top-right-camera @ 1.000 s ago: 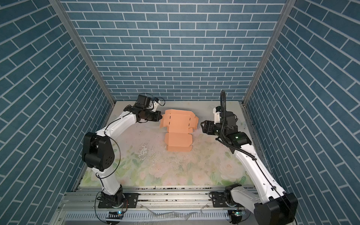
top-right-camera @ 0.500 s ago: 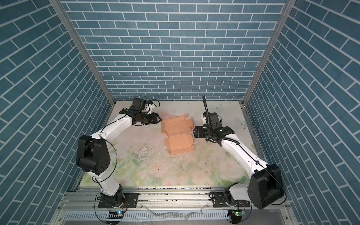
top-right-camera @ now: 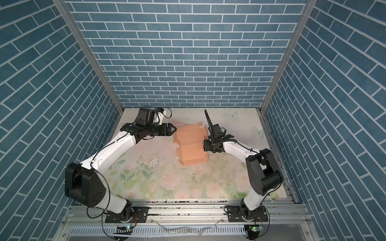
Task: Fold the paper box
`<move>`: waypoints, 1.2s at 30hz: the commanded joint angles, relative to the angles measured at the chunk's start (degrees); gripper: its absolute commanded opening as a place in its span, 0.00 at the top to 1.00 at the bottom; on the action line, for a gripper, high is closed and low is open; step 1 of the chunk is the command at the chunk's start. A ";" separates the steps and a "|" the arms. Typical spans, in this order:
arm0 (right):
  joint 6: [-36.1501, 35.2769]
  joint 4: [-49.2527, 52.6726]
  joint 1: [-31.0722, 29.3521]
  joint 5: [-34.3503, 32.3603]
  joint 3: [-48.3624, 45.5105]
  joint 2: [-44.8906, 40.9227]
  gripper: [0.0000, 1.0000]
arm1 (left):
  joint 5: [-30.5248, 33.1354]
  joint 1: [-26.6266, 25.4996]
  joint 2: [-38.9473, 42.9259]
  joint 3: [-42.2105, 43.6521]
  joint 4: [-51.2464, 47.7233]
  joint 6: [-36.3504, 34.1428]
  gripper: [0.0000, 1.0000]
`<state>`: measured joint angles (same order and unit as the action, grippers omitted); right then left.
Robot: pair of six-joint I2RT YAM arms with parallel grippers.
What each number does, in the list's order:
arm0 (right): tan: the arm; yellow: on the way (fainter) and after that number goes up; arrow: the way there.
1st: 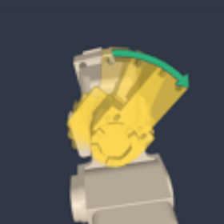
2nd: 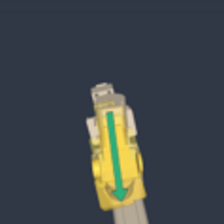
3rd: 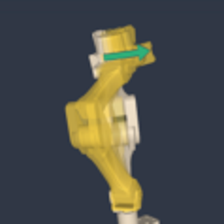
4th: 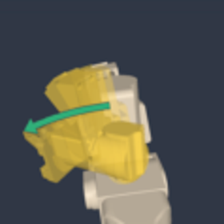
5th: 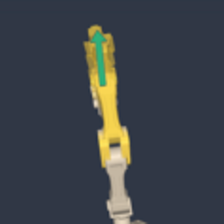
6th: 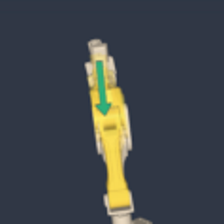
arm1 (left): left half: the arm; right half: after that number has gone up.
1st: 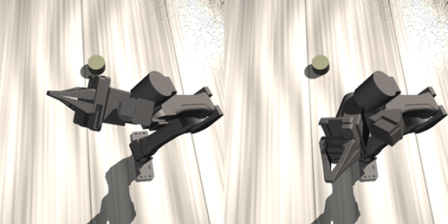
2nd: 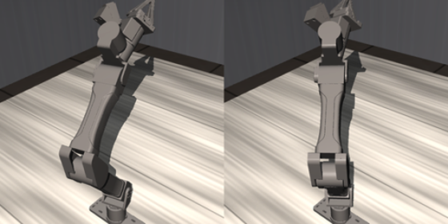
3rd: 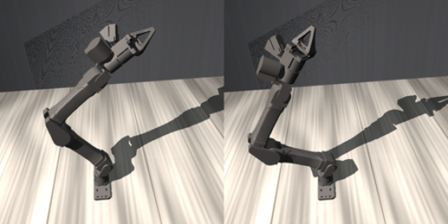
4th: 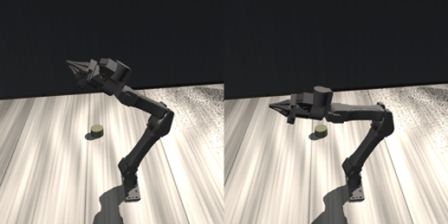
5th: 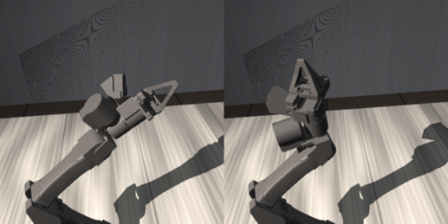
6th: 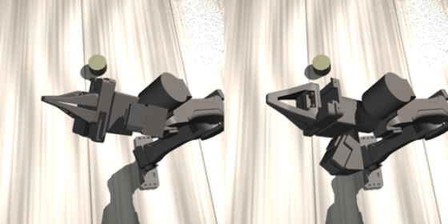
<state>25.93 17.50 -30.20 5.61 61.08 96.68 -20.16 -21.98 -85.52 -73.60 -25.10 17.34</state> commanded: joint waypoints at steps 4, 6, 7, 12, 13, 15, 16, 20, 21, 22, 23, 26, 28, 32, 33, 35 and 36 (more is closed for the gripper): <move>3.72 -6.84 -0.38 0.75 -0.80 3.28 0.47 | 1.86 -1.55 3.39 6.75 5.97 -4.37 0.08; 4.03 -7.21 -0.63 0.51 -0.76 3.89 0.51 | 2.49 -1.84 3.64 7.70 6.73 -4.00 0.01; 4.04 -7.30 -0.73 0.33 -0.63 4.30 0.53 | 1.89 -1.84 3.80 7.22 6.52 -4.11 0.00; 4.44 -7.78 -1.19 0.46 -0.27 5.91 0.58 | 7.22 -1.84 4.63 6.37 5.07 -3.98 0.01; 4.47 -8.13 -1.33 0.46 -0.42 6.26 0.59 | 8.13 -1.85 4.91 6.70 5.42 -3.82 0.00; 4.73 -8.68 -1.49 0.59 -0.43 7.06 0.61 | 9.58 -1.84 5.42 7.82 6.85 -3.55 0.00; 4.74 -8.88 -1.55 0.72 -0.37 7.50 0.63 | 10.70 -1.86 5.77 8.33 7.53 -3.05 0.01; 4.74 -9.33 -1.94 0.56 -0.61 7.93 0.74 | 14.55 -1.24 5.29 6.77 4.92 -1.98 0.01; 4.67 -9.43 -2.02 0.31 -0.87 7.74 0.77 | 14.96 -1.10 5.04 6.17 4.31 -2.16 0.01; 4.65 -9.50 -2.01 0.13 -1.32 7.52 0.83 | 15.06 -0.90 4.95 6.04 4.27 -2.14 0.01; 4.59 -9.50 -2.08 0.04 -1.69 7.35 0.88 | 15.01 -0.90 4.96 6.02 4.32 -2.07 0.01; 4.72 -9.68 -2.40 -0.21 -3.48 5.92 0.93 | 14.24 -0.90 4.63 5.85 4.13 -1.62 0.03; 5.08 -9.87 -2.74 -1.30 -5.60 4.01 0.95 | 13.53 -0.86 3.91 5.42 3.66 -1.17 0.04; 7.20 -10.83 -3.69 -3.66 -10.79 -0.90 0.97 | 10.80 -0.96 2.00 5.59 4.48 -0.34 0.05; 7.89 -11.30 -4.10 -3.74 -12.26 -2.33 0.96 | 10.48 -1.01 1.42 5.67 4.67 0.28 0.06; 9.10 -11.96 -5.05 -4.18 -14.76 -4.70 0.97 | 9.62 -1.04 0.72 5.85 5.25 0.97 0.06; 9.52 -11.89 -5.70 -4.72 -15.74 -5.83 0.97 | 9.33 -1.18 0.33 5.96 5.54 1.01 0.06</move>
<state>32.29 5.28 -34.50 3.22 47.53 93.89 -9.08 -23.07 -84.05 -66.92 -19.79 17.17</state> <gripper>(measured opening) 0.053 0.938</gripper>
